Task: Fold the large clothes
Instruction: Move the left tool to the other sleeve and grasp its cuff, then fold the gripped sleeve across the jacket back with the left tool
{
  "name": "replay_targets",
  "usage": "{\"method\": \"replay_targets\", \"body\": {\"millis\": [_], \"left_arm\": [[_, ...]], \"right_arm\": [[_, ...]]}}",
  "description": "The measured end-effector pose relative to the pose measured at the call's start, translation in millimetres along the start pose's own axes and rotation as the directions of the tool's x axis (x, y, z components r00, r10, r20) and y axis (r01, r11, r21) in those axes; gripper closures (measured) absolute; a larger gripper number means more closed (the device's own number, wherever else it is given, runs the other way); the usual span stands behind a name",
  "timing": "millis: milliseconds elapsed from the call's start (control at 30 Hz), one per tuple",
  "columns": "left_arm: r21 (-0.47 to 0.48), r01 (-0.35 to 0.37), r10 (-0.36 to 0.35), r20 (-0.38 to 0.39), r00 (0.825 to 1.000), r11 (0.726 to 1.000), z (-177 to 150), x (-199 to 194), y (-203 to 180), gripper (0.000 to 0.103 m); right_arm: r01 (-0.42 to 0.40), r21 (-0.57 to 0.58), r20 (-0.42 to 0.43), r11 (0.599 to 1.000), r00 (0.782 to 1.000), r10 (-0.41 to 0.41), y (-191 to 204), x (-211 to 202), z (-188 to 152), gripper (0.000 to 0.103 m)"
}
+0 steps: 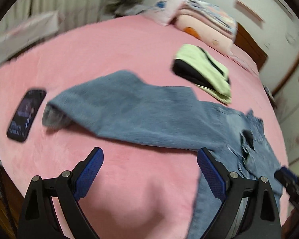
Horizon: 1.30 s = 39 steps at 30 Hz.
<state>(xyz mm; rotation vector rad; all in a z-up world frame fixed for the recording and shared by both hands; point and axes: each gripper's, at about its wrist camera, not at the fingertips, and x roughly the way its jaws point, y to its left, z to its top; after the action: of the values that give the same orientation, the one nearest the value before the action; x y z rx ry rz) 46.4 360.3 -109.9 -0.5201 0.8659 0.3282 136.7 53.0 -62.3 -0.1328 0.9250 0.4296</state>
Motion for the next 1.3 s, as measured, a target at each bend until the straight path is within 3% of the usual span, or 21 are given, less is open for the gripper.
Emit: {"method": "replay_targets", "body": {"millis": [167, 267, 467, 567, 667, 700, 733, 800, 867, 1033, 1300], "left_arm": [[-0.134, 0.012, -0.015, -0.021, 1.000, 0.991, 3.0, 27.5, 52.7, 0.009], [-0.207, 0.054, -0.056, -0.004, 0.998, 0.977, 6.1, 32.1, 75.4, 0.009], [-0.351, 0.125, -0.113, 0.054, 0.992, 0.928, 21.2, 46.8, 116.0, 0.009], [-0.399, 0.152, -0.135, 0.071, 0.988, 0.904, 29.9, 56.6, 124.5, 0.015], [-0.444, 0.164, -0.150, 0.066, 0.986, 0.881, 36.4, 72.3, 131.5, 0.034], [-0.463, 0.164, -0.159, 0.049, 0.986, 0.871, 39.0, 81.5, 133.1, 0.047], [-0.473, 0.157, -0.162, 0.032, 0.986, 0.867, 40.4, 88.2, 133.3, 0.067], [-0.472, 0.130, -0.159, -0.022, 0.987, 0.872, 43.3, 103.5, 131.5, 0.097], [-0.449, 0.081, -0.121, -0.059, 0.991, 0.890, 46.3, 113.9, 123.6, 0.097], [-0.316, 0.024, -0.036, -0.032, 0.999, 0.948, 58.6, 108.2, 89.0, 0.101], [-0.150, -0.006, 0.010, 0.022, 1.000, 0.989, 76.0, 83.5, 36.3, 0.101]], "right_arm": [[-0.017, -0.018, -0.039, 1.000, 0.999, 0.017, 26.3, 31.7, 4.0, 0.043], [-0.027, -0.029, -0.063, 0.999, 0.998, 0.025, 38.0, 46.7, 5.9, 0.043], [-0.033, -0.074, -0.082, 0.997, 0.996, 0.027, 57.3, 66.8, 6.9, 0.043], [-0.037, -0.082, -0.089, 0.996, 0.996, 0.030, 62.6, 73.7, 6.9, 0.043], [-0.041, -0.082, -0.095, 0.996, 0.995, 0.033, 64.6, 78.9, 6.1, 0.043], [-0.042, -0.083, -0.096, 0.996, 0.995, 0.034, 64.8, 80.2, 5.7, 0.043], [-0.042, -0.084, -0.097, 0.996, 0.995, 0.034, 64.6, 81.3, 4.9, 0.043], [-0.037, -0.084, -0.099, 0.996, 0.995, 0.028, 62.8, 83.2, 3.3, 0.043], [-0.033, -0.079, -0.097, 0.996, 0.995, 0.025, 59.9, 83.9, 2.3, 0.043], [-0.020, -0.060, -0.089, 0.998, 0.996, 0.015, 46.9, 81.8, 0.7, 0.043], [-0.015, -0.018, -0.069, 1.000, 0.998, 0.014, 26.7, 71.8, -0.9, 0.043]]}}
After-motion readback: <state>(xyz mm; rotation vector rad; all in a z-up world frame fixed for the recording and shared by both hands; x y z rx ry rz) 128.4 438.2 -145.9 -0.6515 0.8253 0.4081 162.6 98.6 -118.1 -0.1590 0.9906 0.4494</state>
